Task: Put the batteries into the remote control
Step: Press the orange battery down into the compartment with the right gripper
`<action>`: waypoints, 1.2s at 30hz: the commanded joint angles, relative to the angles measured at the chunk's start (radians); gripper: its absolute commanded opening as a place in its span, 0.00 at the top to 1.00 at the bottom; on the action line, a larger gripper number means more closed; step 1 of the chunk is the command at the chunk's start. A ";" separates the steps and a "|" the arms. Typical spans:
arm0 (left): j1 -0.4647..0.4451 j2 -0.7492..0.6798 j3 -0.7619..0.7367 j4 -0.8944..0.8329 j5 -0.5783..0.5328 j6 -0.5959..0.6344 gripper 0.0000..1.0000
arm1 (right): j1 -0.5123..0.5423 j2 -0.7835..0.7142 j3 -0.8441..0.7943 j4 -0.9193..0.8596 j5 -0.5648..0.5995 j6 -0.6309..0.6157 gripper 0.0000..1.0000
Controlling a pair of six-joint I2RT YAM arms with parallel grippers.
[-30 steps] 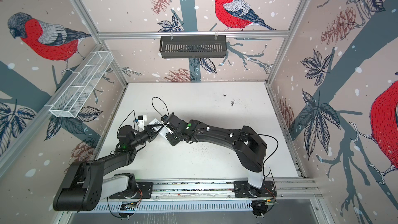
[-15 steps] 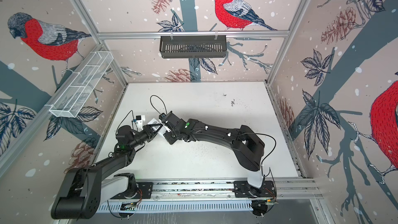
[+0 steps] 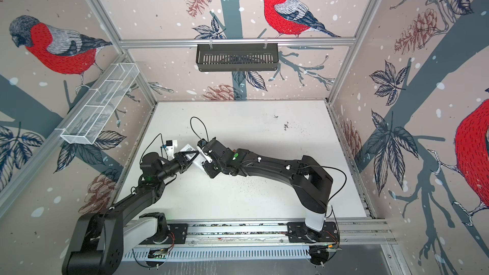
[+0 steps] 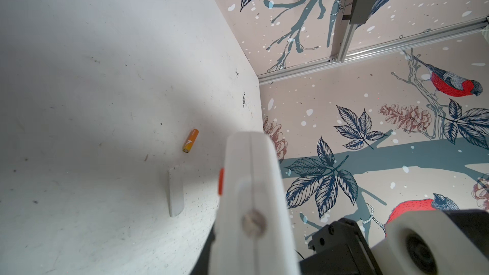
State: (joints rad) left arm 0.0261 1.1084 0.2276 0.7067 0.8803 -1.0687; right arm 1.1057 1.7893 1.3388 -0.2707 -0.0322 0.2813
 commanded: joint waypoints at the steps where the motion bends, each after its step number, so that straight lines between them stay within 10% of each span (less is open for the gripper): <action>1: 0.005 0.013 0.013 0.106 0.062 -0.032 1.00 | -0.004 -0.010 -0.018 -0.099 0.034 -0.007 0.86; 36: 0.021 0.025 -0.001 0.159 0.109 -0.056 1.00 | 0.000 0.009 0.014 -0.114 0.053 -0.029 0.88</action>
State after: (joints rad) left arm 0.0460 1.1389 0.2260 0.7563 0.8948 -1.0657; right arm 1.1069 1.7840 1.3487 -0.3573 -0.0223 0.2604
